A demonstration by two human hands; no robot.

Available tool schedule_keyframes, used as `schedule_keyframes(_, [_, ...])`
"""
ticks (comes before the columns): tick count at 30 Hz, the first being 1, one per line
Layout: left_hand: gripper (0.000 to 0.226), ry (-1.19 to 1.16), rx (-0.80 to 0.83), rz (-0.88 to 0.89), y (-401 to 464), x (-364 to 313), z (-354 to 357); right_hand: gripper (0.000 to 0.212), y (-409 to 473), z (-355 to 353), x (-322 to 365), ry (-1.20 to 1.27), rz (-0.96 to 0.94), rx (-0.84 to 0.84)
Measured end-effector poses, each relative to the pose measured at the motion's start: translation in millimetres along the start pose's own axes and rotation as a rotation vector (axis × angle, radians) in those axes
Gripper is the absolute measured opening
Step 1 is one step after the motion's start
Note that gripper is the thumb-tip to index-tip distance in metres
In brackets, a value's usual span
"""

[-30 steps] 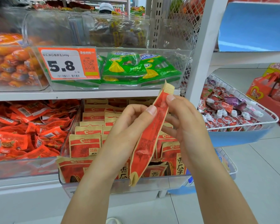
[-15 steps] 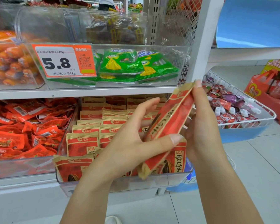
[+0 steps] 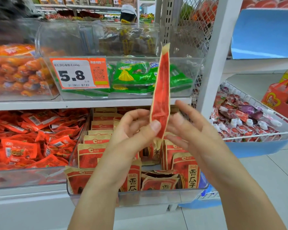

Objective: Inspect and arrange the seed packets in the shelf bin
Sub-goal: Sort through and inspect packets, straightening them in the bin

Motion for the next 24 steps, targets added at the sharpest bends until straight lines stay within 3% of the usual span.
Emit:
schedule_keyframes(3, [0.058,-0.027,-0.028,0.057,-1.1,-6.4,0.5,0.059,-2.6,9.3,4.7,-0.027,-0.039,0.087])
schedule_keyframes(6, [0.074,0.001,-0.010,0.069,-1.4,-5.8,0.9,0.050,-3.3,7.6,6.2,-0.033,-0.053,0.097])
schedule_keyframes(12, [0.052,-0.027,0.032,0.069,-0.9,-7.9,0.3,0.039,-4.0,4.8,7.5,-0.052,-0.060,0.085])
schedule_keyframes(20, [0.052,-0.033,0.047,0.066,-1.0,-6.2,0.2,0.036,-4.3,0.5,6.8,-0.096,-0.071,0.036])
schedule_keyframes(24, [0.069,-0.063,0.048,0.045,-0.8,-5.7,-1.1,0.048,-1.9,0.1,4.8,-0.117,-0.056,0.035])
Point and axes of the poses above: each hand's wrist, its own y-axis towards the middle knuckle, its own z-axis out of the palm, x = y × z, the point moved 7 cm from there along y, towards the middle knuckle, and after that the axes turned 10 degrees about -y, right-handed, at the moved point
